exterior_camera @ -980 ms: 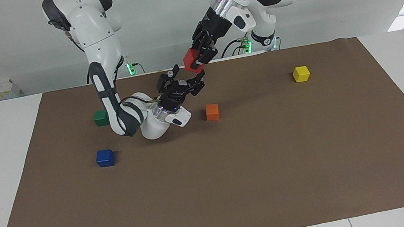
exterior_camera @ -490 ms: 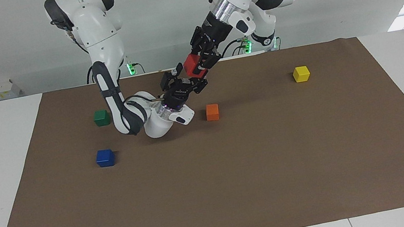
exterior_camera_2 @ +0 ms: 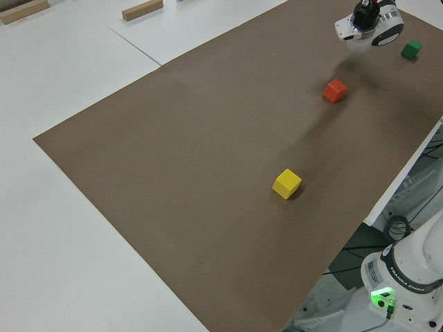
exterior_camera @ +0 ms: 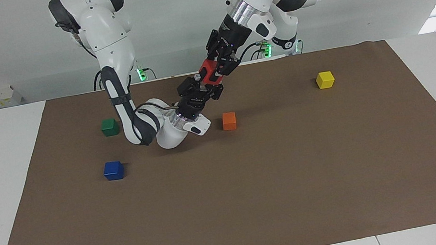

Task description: Transfer red block to right arm and stack on blue block

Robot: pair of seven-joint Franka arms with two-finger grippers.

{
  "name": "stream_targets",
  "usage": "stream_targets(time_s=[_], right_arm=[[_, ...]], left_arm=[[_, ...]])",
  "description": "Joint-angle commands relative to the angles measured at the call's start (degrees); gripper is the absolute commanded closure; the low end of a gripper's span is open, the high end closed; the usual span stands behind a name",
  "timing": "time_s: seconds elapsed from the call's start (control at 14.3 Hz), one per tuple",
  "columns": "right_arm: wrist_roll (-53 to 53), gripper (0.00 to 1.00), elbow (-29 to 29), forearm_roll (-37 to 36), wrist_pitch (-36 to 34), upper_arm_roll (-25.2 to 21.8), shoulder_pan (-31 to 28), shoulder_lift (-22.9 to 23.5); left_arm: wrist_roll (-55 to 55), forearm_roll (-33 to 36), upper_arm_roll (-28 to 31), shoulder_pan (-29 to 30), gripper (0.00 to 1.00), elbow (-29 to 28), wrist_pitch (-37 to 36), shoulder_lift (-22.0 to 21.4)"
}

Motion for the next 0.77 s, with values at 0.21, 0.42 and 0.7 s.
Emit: stream_targets(time_s=[0.21, 0.42, 0.7], right_arm=[[-0.8, 1.0, 1.0, -0.2, 1.2, 0.1, -0.4, -0.4], [-0.7, 1.0, 1.0, -0.3, 1.3, 0.1, -0.7, -1.1], [1.5, 1.0, 0.9, -4.0, 9.6, 0.0, -2.7, -5.4]], left_arm=[[1.2, 7.5, 1.8, 0.8, 0.0, 0.4, -4.5, -0.9], [14.6, 7.4, 3.9, 5.6, 0.0, 0.6, -12.0, -1.4], [41.7, 7.5, 4.9, 16.0, 0.0, 0.4, -18.1, -1.8]])
